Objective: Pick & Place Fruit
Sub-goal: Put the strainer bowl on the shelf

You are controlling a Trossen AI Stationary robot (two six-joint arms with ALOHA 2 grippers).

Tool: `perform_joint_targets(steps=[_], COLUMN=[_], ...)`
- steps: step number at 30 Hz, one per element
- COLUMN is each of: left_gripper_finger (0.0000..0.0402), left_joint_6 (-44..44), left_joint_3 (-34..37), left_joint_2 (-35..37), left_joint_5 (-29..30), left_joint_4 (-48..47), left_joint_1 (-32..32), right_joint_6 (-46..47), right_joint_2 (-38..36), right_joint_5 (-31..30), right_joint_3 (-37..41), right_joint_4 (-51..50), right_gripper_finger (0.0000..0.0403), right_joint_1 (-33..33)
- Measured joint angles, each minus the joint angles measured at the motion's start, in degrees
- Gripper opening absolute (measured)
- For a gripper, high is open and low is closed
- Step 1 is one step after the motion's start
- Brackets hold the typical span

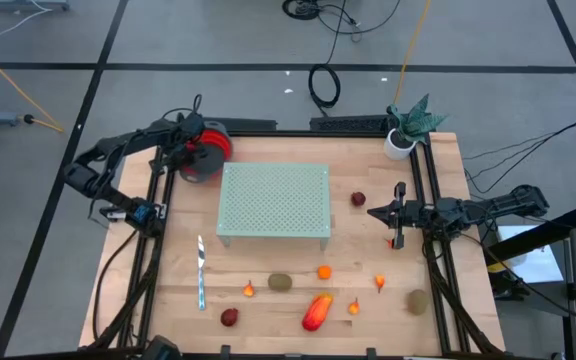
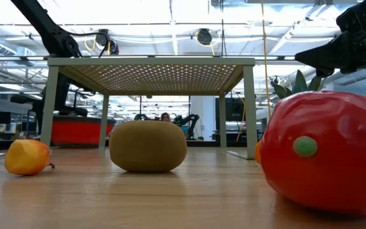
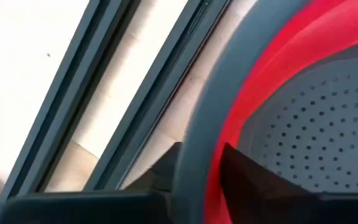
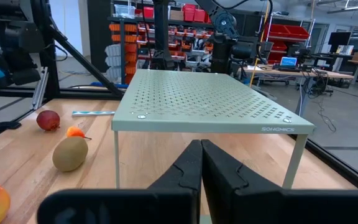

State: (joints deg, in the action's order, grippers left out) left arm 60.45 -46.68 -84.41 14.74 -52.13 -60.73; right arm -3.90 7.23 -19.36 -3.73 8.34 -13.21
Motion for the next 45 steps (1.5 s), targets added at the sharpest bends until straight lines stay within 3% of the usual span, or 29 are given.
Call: perform_joint_targets(steps=[7, 20, 33, 45], left_gripper_finger=[0.0007, 0.0002, 0.0001, 0.0], left_joint_6=[-0.9, -1.2, 1.0, 1.4], left_joint_3=[-0.1, 0.1, 0.1, 0.1], left_joint_2=[0.0, 1.9, 19.9, 34.6], left_joint_5=[0.6, 3.9, 10.6, 8.5], left_joint_4=[0.5, 2.6, 2.6, 3.5], left_joint_1=[0.0, 0.1, 0.0, 0.1], right_joint_6=[0.0, 0.2, 0.1, 0.0], right_joint_2=[0.0, 0.0, 0.0, 0.0], right_joint_5=[0.0, 0.0, 0.0, 0.0], right_joint_3=[0.0, 0.0, 0.0, 0.0], right_joint_4=[0.0, 0.1, 0.0, 0.0], right_gripper_finger=[0.0004, 0.0004, 0.0004, 0.0004], right_joint_1=[0.0, 0.0, 0.0, 0.0])
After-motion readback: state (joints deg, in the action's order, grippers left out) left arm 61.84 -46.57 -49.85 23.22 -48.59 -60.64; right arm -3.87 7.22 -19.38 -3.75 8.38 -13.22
